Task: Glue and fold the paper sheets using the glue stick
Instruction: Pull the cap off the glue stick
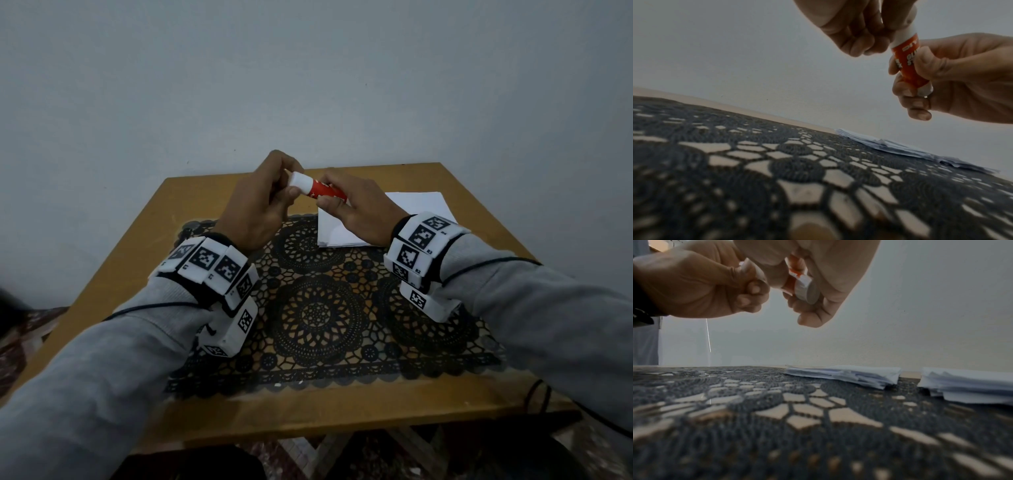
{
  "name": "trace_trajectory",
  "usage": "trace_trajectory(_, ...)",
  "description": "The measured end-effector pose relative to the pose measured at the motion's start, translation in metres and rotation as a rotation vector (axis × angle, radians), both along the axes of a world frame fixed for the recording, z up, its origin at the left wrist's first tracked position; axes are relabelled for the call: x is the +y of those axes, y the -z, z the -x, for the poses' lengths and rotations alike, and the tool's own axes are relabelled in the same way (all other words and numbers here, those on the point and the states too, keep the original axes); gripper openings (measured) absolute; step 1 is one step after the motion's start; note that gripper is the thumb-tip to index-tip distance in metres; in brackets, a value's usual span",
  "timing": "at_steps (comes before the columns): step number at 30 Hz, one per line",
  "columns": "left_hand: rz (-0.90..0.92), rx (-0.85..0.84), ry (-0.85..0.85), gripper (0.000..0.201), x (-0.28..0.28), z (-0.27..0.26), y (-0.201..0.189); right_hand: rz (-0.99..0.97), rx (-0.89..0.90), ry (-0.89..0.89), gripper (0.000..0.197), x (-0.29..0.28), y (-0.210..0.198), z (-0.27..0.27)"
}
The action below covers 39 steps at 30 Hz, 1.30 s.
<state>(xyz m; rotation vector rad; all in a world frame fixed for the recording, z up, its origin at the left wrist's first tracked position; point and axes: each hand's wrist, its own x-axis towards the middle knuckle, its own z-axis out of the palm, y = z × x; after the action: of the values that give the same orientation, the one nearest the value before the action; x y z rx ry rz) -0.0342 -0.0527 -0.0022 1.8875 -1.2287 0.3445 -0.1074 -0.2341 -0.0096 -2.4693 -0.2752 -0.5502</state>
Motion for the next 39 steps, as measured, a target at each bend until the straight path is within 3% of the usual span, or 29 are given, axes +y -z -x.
trace_trajectory(6,0.009,-0.063,-0.037,0.018,-0.003,0.002,0.000,-0.017,-0.031,-0.001,0.020,0.000,0.000,0.000)
trace_trajectory(13,0.018,-0.078,-0.118,0.019,-0.012,0.007,0.003,-0.014,-0.011,0.006,0.004,-0.002,0.001,0.001)
trace_trajectory(21,0.020,-0.043,-0.134,0.013,-0.015,0.003,0.006,0.007,-0.010,-0.022,0.008,-0.002,0.002,0.000)
trace_trajectory(27,0.031,-0.005,-0.254,0.034,-0.018,0.003,0.006,0.044,-0.056,-0.011,0.019,0.002,0.002,-0.001)
trace_trajectory(31,-0.055,-0.004,-0.137,0.013,-0.014,0.005,0.006,0.037,-0.030,-0.006,0.006,-0.005,0.003,0.000)
trace_trajectory(33,-0.065,-0.037,-0.156,0.012,-0.013,0.002,0.006,0.044,-0.030,-0.005,0.005,-0.005,0.002,-0.001)
trace_trajectory(37,-0.095,0.004,-0.263,0.037,-0.018,0.001,0.006,0.060,-0.042,0.016,0.018,-0.004,0.002,-0.002)
trace_trajectory(39,-0.069,0.026,-0.223,0.032,-0.016,0.002,0.007,0.058,-0.031,0.011,0.018,-0.005,0.003,-0.001)
